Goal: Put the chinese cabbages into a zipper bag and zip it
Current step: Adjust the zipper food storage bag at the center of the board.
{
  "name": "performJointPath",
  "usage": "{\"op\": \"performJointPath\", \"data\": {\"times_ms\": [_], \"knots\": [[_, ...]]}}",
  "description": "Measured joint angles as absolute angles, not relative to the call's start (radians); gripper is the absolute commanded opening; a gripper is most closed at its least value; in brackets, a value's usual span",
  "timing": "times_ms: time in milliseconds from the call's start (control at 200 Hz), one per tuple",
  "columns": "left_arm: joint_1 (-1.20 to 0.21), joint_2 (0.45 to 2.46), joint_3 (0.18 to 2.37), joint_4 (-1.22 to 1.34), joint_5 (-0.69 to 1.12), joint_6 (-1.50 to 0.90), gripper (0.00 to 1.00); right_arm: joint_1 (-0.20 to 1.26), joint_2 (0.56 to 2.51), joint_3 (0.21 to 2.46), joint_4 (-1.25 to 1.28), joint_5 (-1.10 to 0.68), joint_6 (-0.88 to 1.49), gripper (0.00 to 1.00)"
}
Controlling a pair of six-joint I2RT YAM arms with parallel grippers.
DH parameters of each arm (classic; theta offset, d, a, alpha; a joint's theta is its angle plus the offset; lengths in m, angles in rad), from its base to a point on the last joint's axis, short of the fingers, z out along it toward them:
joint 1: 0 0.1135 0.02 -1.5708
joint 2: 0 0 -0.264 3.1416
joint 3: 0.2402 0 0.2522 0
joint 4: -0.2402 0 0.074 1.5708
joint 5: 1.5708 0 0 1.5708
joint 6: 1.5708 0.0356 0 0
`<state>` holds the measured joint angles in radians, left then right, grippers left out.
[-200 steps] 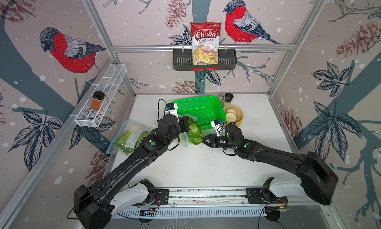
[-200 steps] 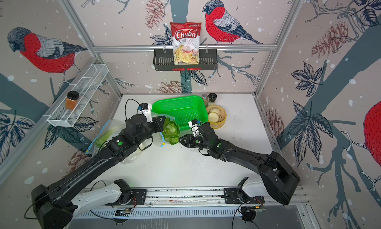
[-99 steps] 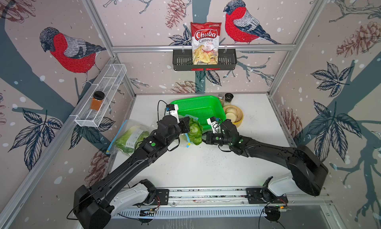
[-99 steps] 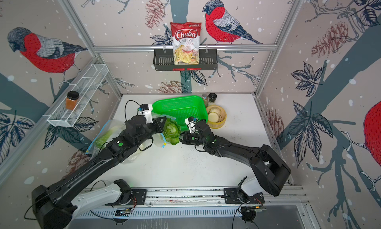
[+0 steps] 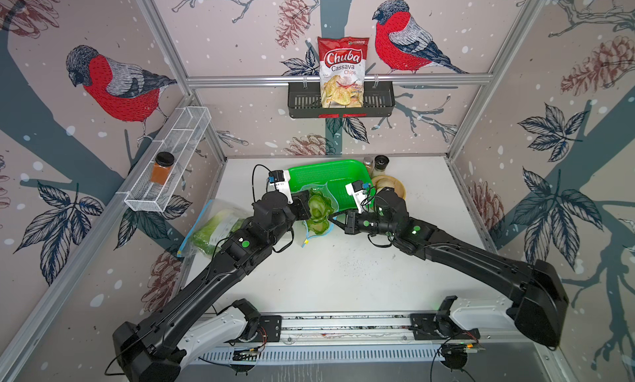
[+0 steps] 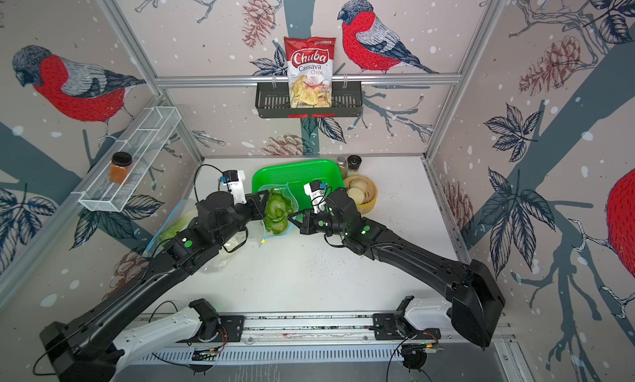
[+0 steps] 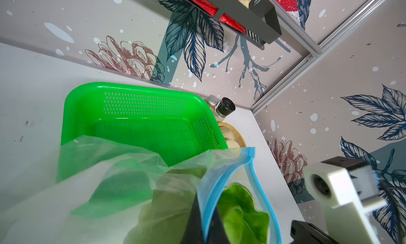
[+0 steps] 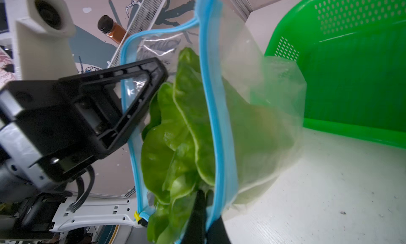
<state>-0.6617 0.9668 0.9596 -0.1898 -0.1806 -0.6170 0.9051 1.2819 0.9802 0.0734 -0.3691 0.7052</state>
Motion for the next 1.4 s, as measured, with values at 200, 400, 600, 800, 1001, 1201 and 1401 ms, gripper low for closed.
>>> {"op": "performJointPath", "data": {"times_ms": [200, 400, 600, 800, 1001, 1201, 1401], "knots": [[-0.662, 0.97, 0.995, -0.253, -0.172, -0.581, 0.0, 0.966, 1.272, 1.103, -0.083, -0.309, 0.636, 0.01], [-0.662, 0.977, 1.037, -0.287, -0.121, -0.557, 0.0, 0.995, 1.268, 1.2, -0.198, -0.251, 0.587, 0.02], [-0.662, 0.993, 1.081, -0.349, -0.076, -0.511, 0.0, 1.0, 1.222, 1.243, -0.272, -0.175, 0.552, 0.03], [-0.662, 1.025, 1.085, -0.371, -0.046, -0.474, 0.0, 0.994, 1.2, 1.23, -0.294, -0.109, 0.55, 0.04], [-0.662, 1.115, 1.129, -0.369, 0.012, -0.447, 0.0, 0.999, 1.248, 1.216, -0.274, -0.14, 0.552, 0.04], [-0.662, 1.131, 1.132, -0.358, 0.025, -0.414, 0.23, 0.972, 1.243, 1.176, -0.212, -0.131, 0.583, 0.04], [-0.662, 1.13, 1.128, -0.334, 0.001, -0.376, 0.37, 0.962, 1.235, 1.127, -0.133, -0.117, 0.636, 0.03]]}}
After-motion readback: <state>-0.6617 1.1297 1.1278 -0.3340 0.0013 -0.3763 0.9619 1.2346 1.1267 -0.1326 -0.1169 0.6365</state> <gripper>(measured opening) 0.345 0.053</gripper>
